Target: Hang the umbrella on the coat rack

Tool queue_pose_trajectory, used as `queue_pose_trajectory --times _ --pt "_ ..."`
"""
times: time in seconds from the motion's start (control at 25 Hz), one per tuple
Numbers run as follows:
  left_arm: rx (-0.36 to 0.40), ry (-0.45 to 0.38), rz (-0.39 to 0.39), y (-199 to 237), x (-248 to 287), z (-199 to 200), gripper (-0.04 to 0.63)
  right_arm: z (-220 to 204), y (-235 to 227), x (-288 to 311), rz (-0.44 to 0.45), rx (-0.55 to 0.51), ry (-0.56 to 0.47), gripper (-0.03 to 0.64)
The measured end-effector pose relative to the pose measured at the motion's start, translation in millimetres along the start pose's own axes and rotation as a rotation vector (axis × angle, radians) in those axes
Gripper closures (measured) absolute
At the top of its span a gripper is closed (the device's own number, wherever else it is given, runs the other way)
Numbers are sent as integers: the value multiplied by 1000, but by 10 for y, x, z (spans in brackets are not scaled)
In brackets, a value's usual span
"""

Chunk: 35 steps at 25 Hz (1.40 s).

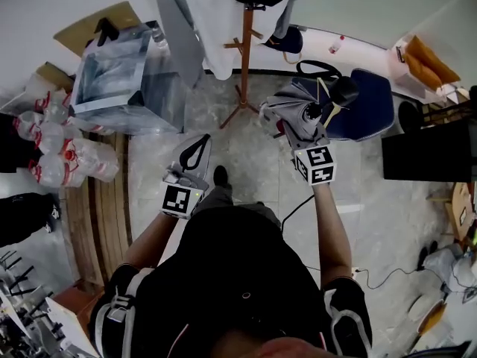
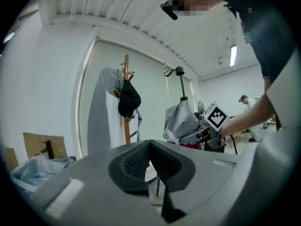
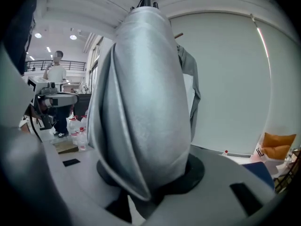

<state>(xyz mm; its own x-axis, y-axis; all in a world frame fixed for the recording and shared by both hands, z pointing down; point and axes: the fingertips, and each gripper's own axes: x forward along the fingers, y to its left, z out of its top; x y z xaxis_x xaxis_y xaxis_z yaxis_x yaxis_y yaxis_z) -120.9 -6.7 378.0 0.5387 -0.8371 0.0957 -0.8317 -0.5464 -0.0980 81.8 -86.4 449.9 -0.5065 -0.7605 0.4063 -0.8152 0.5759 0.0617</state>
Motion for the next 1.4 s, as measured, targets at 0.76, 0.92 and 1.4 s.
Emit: queue_pose_trajectory --times 0.76,0.92,1.4 --pt "-35 -37 -147 290 1011 -195 595 -624 -361 1277 -10 67 136 463" --pt "-32 -36 -159 275 1146 -256 595 -776 -445 1492 -6 78 150 463" --pt "-25 7 -196 338 1302 -535 595 -1261 -522 2073 -11 123 208 463"
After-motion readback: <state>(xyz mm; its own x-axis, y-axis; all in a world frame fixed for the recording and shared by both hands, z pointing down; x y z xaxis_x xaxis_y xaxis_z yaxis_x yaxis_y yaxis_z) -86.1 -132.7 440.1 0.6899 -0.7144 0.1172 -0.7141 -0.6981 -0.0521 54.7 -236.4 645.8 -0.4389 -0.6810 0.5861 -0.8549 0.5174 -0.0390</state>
